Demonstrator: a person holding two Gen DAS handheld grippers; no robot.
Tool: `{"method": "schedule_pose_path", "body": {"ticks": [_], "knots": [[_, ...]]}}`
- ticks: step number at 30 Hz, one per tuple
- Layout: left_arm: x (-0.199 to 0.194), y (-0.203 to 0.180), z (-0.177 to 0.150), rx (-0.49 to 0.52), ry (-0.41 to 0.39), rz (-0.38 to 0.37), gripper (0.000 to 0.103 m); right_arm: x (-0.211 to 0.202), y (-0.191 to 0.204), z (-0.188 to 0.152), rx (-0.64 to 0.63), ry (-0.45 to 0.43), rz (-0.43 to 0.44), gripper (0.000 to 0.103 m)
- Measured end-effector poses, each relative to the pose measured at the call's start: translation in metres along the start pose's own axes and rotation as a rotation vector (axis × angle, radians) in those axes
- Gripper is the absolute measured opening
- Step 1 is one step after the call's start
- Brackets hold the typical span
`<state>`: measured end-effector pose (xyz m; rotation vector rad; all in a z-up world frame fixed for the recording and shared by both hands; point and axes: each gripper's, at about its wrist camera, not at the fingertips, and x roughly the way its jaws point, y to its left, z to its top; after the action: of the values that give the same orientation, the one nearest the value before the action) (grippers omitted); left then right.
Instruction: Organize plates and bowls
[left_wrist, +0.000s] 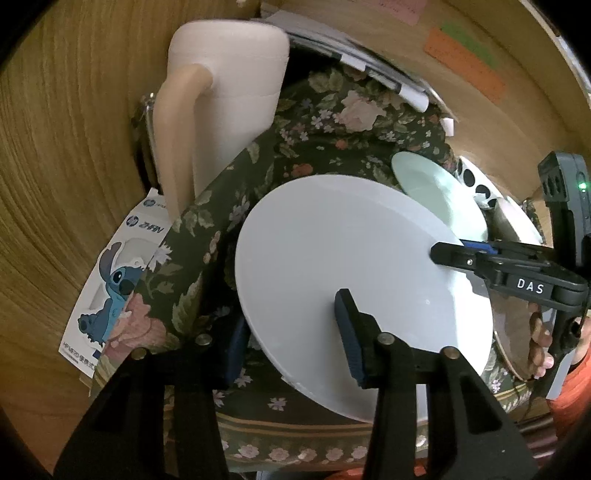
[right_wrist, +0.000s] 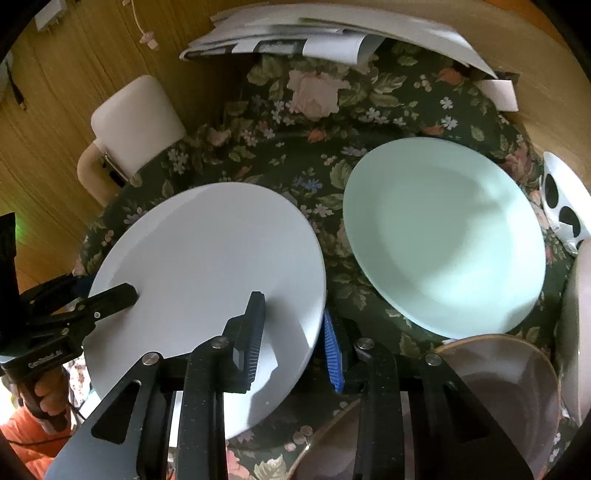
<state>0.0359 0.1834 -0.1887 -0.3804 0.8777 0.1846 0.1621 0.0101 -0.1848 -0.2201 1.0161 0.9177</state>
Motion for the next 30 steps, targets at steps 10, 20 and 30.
{"method": "schedule_pose_path", "body": {"ticks": [10, 20, 30], "knots": [[-0.017, -0.018, 0.005, 0.031, -0.050, -0.019, 0.044, -0.031, -0.007, -0.008, 0.018, -0.085, -0.010, 0.026], [-0.032, -0.051, 0.012, 0.081, -0.092, -0.054, 0.044, -0.071, -0.023, -0.023, 0.052, -0.164, -0.032, 0.026], [-0.038, -0.086, 0.010, 0.136, -0.106, -0.093, 0.044, -0.103, -0.041, -0.046, 0.099, -0.218, -0.058, 0.026]]}}
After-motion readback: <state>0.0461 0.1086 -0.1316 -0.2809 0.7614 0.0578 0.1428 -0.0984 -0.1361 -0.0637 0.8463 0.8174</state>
